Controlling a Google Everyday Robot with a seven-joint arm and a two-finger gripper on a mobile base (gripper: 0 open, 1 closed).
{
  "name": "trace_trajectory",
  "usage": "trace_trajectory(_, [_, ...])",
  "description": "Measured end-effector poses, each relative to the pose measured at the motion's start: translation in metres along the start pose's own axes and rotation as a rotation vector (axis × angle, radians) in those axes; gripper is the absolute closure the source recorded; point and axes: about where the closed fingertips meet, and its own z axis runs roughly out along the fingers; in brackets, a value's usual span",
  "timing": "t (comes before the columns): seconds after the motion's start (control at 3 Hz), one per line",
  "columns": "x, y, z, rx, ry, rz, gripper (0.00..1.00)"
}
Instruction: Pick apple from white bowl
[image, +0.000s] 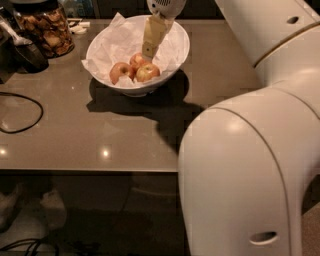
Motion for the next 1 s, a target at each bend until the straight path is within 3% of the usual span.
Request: trace_trajectory(1.0, [0.009, -0.007, 0.043, -0.047, 0.062, 0.028, 0.27])
